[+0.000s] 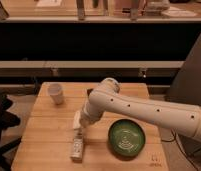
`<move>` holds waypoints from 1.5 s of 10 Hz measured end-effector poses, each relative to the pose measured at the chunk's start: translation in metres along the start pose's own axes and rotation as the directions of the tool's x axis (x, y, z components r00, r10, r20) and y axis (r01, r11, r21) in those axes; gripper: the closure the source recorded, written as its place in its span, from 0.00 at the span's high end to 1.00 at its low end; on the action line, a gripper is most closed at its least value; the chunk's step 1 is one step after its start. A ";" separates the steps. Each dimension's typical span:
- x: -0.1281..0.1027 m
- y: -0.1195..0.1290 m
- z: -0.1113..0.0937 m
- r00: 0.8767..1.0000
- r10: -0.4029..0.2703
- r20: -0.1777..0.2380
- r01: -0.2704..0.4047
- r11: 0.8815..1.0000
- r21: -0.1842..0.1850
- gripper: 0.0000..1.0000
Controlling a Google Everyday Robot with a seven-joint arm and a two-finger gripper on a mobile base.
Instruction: Place the white sponge in the ceramic bowl
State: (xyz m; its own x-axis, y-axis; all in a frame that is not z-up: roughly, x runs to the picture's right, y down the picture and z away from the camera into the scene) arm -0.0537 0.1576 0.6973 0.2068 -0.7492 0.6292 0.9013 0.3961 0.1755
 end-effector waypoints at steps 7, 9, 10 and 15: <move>0.010 0.062 -0.038 0.993 0.114 -0.008 -0.113 0.993 0.029 0.03; 0.011 0.088 -0.045 0.990 0.142 -0.004 -0.142 0.989 0.030 0.03; 0.011 0.099 -0.047 0.988 0.156 -0.002 -0.155 0.987 0.032 0.03; 0.012 0.140 -0.050 0.978 0.208 0.007 -0.208 0.976 0.060 0.03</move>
State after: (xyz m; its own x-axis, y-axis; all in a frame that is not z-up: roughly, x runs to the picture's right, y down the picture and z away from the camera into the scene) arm 0.0944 0.1771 0.6915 0.3869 -0.6470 0.6571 0.8141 0.5743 0.0861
